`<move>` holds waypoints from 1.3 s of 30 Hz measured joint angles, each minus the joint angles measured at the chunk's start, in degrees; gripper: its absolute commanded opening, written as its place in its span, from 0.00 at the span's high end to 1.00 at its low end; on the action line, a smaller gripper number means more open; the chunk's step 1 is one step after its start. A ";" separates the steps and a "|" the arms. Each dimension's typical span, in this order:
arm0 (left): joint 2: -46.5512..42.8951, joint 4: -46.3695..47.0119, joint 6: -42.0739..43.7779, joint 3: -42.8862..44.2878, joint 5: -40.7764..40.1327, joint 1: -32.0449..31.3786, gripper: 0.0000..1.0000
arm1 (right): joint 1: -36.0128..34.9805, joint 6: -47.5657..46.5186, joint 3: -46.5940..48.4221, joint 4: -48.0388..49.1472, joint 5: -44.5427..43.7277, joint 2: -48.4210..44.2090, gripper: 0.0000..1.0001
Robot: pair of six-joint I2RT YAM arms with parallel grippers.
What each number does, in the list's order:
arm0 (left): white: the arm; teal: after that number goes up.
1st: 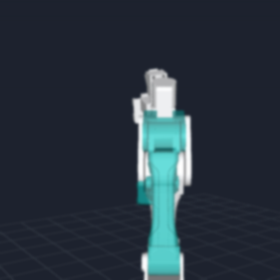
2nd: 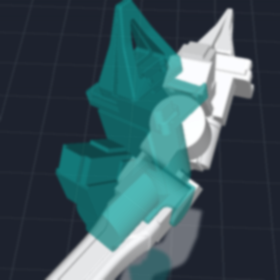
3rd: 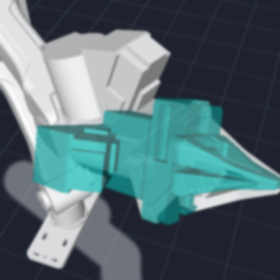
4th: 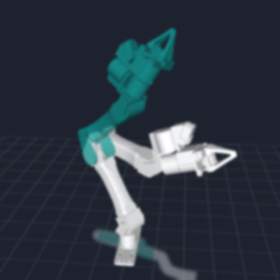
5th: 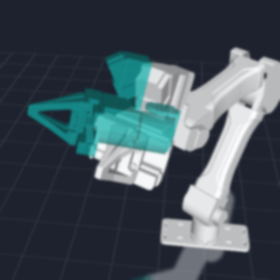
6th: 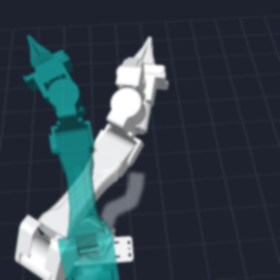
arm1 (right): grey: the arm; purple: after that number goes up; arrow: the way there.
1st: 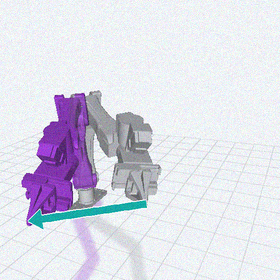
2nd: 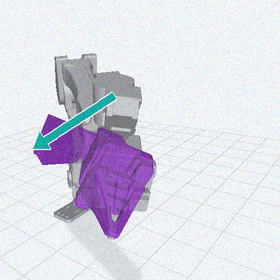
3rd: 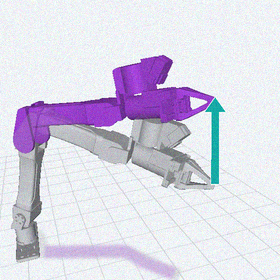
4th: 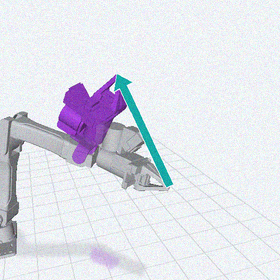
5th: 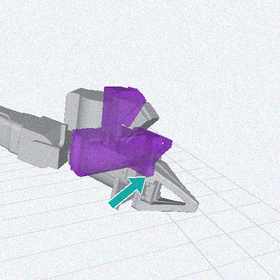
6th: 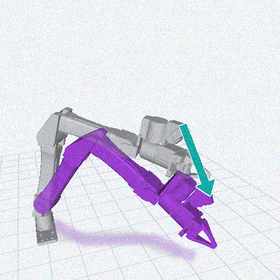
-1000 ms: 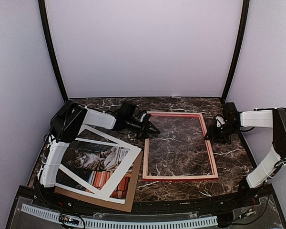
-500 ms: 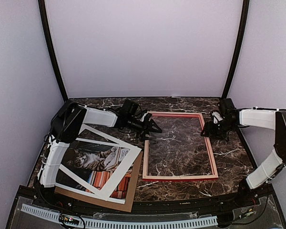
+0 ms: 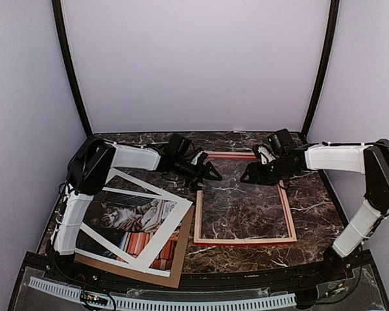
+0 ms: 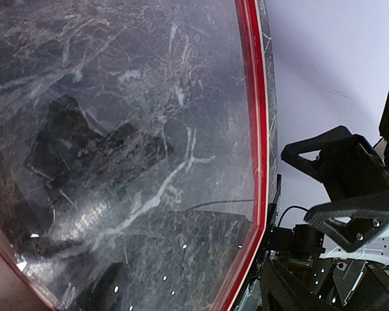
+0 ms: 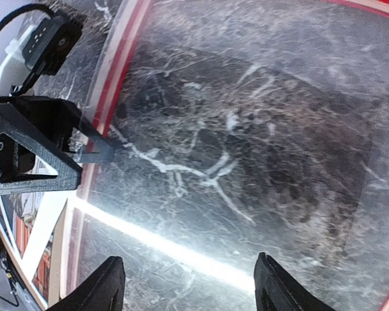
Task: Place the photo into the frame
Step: Place the glass panel on the frame body.
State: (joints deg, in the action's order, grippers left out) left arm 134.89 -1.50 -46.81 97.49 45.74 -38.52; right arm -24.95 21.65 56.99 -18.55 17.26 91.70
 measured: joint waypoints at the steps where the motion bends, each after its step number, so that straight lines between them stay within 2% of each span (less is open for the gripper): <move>1: -0.02 -0.13 0.22 0.00 -0.17 -0.02 0.25 | -0.55 0.26 0.28 0.72 0.72 0.81 0.31; 12: -2.12 -4.02 2.95 -0.15 -3.80 -0.28 0.20 | -2.56 2.49 1.11 6.49 6.60 8.96 0.32; 28: -8.52 -8.66 7.23 -3.76 -10.05 -0.26 0.19 | -2.56 2.64 -0.13 7.65 6.62 10.58 0.32; 39: -16.70 -11.41 12.57 -7.93 -17.79 -0.26 0.16 | -2.56 1.99 -0.11 7.21 5.03 10.78 0.30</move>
State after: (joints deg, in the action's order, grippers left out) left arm 118.19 -12.91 -34.24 89.56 27.94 -38.79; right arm -27.51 23.64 56.88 -11.33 22.28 102.48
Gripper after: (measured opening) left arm 0.831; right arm 0.687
